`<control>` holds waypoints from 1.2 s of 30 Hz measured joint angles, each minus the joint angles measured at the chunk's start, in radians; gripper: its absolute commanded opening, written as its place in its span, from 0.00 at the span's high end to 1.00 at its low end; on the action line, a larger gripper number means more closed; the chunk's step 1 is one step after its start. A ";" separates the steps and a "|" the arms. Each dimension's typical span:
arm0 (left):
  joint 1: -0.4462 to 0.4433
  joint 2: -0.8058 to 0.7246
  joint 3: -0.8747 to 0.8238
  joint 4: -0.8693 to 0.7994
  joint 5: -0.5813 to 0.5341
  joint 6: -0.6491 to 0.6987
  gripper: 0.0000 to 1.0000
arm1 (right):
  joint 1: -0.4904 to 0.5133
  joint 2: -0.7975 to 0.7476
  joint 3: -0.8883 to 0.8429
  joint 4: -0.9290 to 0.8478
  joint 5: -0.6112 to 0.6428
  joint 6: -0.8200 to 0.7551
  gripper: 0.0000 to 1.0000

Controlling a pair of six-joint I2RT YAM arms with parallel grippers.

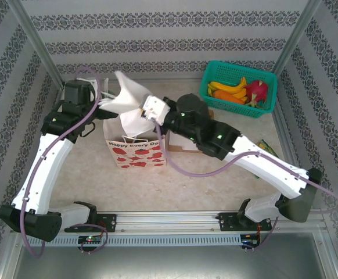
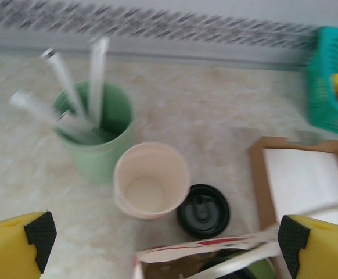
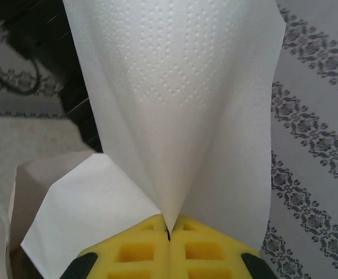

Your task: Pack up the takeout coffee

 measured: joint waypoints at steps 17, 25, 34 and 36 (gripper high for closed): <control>0.003 0.037 -0.002 -0.033 -0.090 -0.140 0.00 | -0.095 0.343 0.349 -0.655 -0.381 -0.140 1.00; 0.049 -0.070 -0.033 -0.016 -0.206 -0.180 0.00 | -0.122 0.441 0.567 -0.872 -0.429 -0.140 0.66; 0.119 -0.134 -0.162 0.051 -0.293 -0.206 0.01 | -0.143 0.378 0.530 -0.775 -0.360 -0.057 0.38; 0.138 -0.166 -0.235 0.087 -0.335 -0.214 0.01 | -0.173 0.284 0.439 -0.679 -0.331 -0.009 0.29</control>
